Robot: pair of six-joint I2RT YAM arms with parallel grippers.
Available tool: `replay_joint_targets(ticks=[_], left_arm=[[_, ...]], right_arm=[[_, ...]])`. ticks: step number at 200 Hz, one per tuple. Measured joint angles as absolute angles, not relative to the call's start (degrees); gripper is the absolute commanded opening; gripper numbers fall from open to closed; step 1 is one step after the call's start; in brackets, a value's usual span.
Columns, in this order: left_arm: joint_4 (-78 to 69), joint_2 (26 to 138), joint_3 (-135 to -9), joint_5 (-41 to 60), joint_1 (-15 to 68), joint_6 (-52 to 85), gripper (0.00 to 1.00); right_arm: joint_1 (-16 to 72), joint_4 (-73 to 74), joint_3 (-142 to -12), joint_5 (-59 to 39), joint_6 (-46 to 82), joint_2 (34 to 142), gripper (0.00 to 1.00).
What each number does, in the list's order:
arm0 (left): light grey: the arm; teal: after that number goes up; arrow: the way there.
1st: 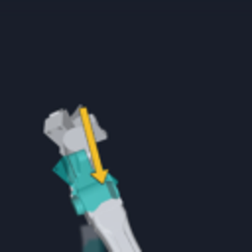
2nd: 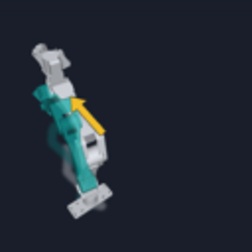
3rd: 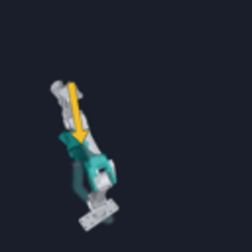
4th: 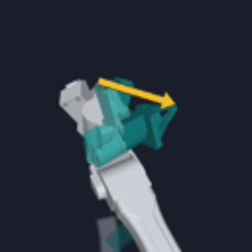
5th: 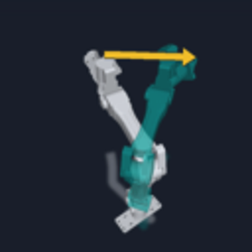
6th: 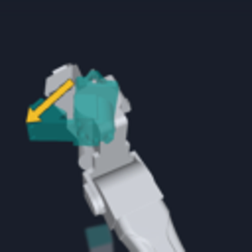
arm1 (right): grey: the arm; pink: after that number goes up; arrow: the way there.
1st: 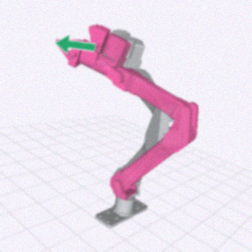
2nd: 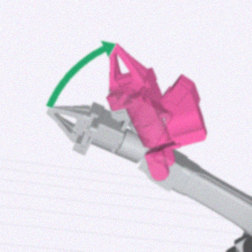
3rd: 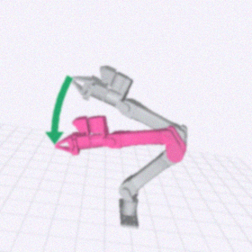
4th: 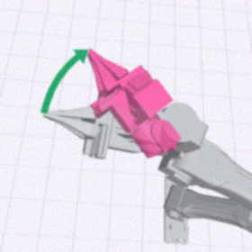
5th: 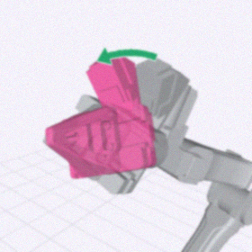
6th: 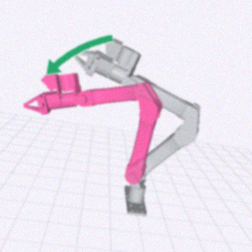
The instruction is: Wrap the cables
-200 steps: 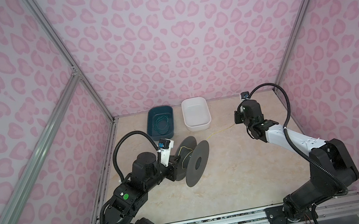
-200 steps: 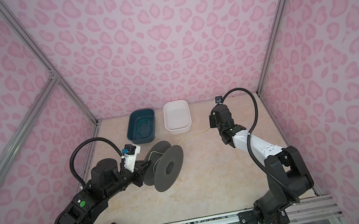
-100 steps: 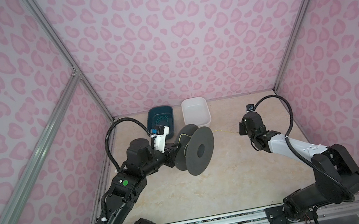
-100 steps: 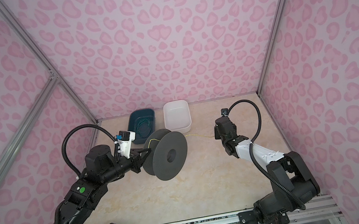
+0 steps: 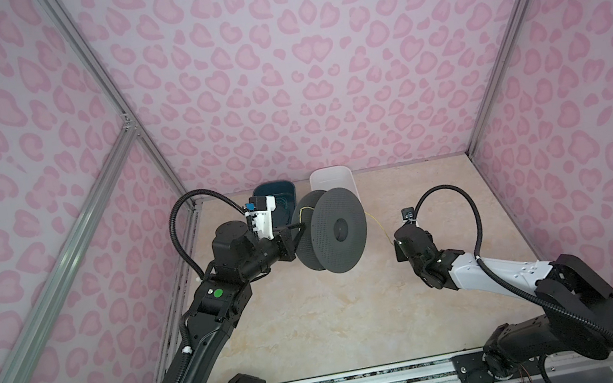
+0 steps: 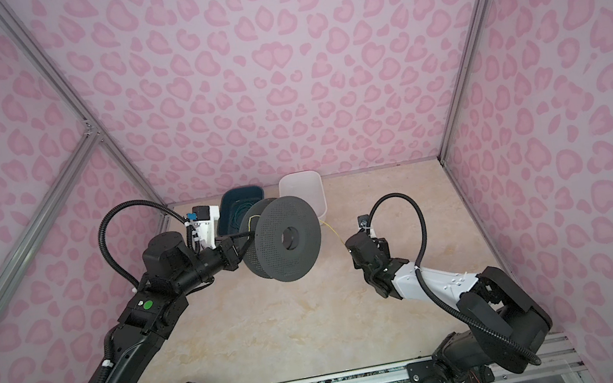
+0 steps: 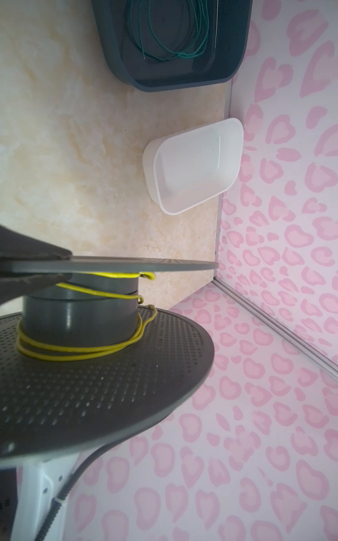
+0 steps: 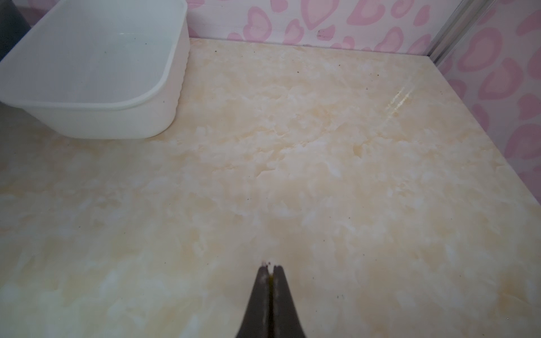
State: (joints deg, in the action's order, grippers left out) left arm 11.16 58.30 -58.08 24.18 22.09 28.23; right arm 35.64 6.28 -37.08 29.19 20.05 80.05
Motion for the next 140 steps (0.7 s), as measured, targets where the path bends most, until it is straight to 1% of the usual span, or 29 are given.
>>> replay_joint_targets(ticks=[30, 100, 140], left_arm=[[8.5, 59.8, -58.1, 24.4, 22.0, 31.1, 0.04], [4.4, 63.6, -58.1, 16.8, 21.8, 37.2, 0.03], [2.9, 65.8, -58.0, 13.5, 21.8, 40.1, 0.03]], right_arm=[[39.6, 5.5, -35.6, 32.3, 21.5, 78.6, 0.0], [53.0, 0.0, -36.6, 38.6, 24.5, 72.8, 0.0], [59.4, -2.5, -40.2, 40.6, 24.9, 74.7, 0.0]])
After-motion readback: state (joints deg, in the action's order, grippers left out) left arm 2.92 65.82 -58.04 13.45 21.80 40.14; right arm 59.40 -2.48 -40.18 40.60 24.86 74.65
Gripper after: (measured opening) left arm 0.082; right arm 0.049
